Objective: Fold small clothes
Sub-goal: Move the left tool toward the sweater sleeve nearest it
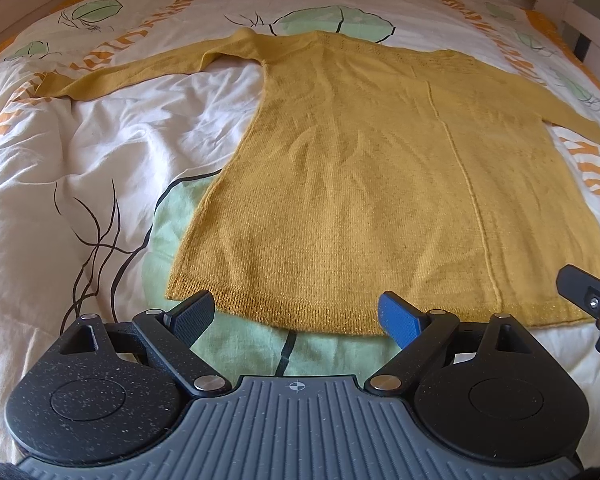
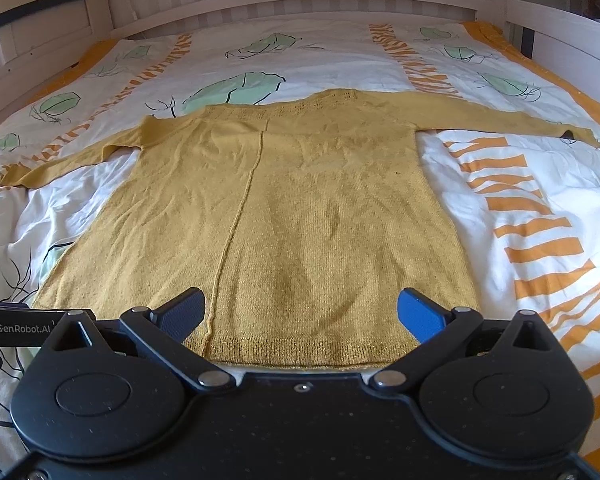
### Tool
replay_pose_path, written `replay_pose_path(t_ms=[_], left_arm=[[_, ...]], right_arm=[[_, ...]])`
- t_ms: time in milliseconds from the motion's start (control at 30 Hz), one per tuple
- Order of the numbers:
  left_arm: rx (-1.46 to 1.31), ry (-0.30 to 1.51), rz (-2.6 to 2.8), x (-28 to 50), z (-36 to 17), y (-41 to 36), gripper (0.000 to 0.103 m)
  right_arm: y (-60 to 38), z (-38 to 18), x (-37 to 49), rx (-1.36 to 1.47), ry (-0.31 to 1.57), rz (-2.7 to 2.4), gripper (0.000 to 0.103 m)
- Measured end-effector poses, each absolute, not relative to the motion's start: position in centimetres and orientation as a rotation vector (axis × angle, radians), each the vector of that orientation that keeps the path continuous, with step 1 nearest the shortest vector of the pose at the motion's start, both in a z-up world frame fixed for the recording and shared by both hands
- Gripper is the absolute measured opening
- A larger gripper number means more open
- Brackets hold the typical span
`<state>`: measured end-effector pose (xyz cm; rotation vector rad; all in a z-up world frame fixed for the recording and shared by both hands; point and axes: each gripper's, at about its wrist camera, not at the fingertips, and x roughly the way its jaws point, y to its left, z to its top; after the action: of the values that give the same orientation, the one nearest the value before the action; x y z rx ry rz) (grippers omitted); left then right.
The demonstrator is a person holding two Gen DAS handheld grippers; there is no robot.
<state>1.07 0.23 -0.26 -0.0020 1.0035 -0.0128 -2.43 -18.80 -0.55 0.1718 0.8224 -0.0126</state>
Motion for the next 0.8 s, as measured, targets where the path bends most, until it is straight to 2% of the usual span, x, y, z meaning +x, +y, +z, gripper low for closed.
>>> replay_pose_path(t_ms=[200,533,667,800], left_arm=[[-0.061,0.984,-0.036,2.1,-0.1,1.2,0.089],[-0.35,0.952,-0.11,6.9,-0.1,6.4,0.089],[-0.424,0.892,-0.13,9.8,0.2,9.3,0.09],[-0.368,0.788,-0.04,12.7,1.6,12.5,0.09]], right_arm=[[-18.9,-1.0,-1.5,0.172,0.834,-0.009,0.102],[-19.1,-0.9,2.4,0.173,0.792,0.042,0.102],[-19.2,-0.8,4.5,0.201,0.768,0.071,0.102],[-19.3,-1.1,6.6,0.273,0.774,0.133,0.102]])
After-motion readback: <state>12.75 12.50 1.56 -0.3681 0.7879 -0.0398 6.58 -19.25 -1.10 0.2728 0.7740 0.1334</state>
